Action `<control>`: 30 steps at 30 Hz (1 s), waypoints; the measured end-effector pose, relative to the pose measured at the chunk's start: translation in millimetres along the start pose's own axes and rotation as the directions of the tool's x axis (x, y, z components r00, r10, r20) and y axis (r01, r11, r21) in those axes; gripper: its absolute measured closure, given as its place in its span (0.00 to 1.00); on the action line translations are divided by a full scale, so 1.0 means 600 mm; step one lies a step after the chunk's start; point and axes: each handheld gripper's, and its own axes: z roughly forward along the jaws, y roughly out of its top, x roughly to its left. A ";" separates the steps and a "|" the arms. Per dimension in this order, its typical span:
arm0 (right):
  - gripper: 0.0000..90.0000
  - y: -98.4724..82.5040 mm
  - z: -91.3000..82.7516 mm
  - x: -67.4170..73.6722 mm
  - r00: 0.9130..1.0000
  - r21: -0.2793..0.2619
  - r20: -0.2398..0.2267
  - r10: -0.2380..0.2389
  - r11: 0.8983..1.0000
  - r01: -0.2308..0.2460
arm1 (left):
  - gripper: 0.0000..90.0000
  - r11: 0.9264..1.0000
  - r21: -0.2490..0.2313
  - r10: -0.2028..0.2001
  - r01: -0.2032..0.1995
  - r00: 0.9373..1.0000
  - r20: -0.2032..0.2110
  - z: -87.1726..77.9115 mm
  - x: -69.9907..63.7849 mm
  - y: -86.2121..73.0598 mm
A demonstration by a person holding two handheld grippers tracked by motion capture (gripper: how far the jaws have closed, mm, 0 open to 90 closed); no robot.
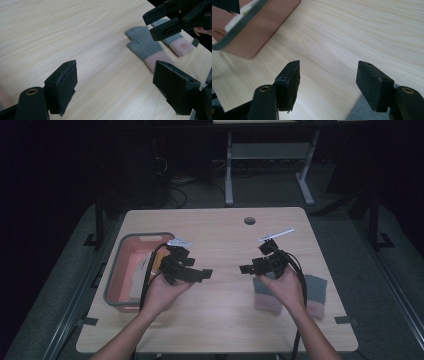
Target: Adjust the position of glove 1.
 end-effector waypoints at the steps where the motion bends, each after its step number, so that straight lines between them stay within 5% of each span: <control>1: 0.39 -0.003 -0.002 -0.002 1.000 0.001 0.004 -0.001 1.000 0.001 | 0.22 1.000 -0.005 -0.003 0.003 1.000 0.003 0.004 -0.004 0.000; 18: 0.37 -0.051 -0.033 -0.039 0.998 0.019 0.068 0.008 1.000 -0.009 | 0.21 0.999 -0.002 0.034 -0.034 0.998 0.054 0.051 -0.050 0.004; 30: 0.42 -0.103 -0.063 -0.085 0.992 0.027 0.116 0.045 0.998 -0.049 | 0.21 0.998 -0.004 0.068 -0.068 0.994 0.085 0.089 -0.083 0.005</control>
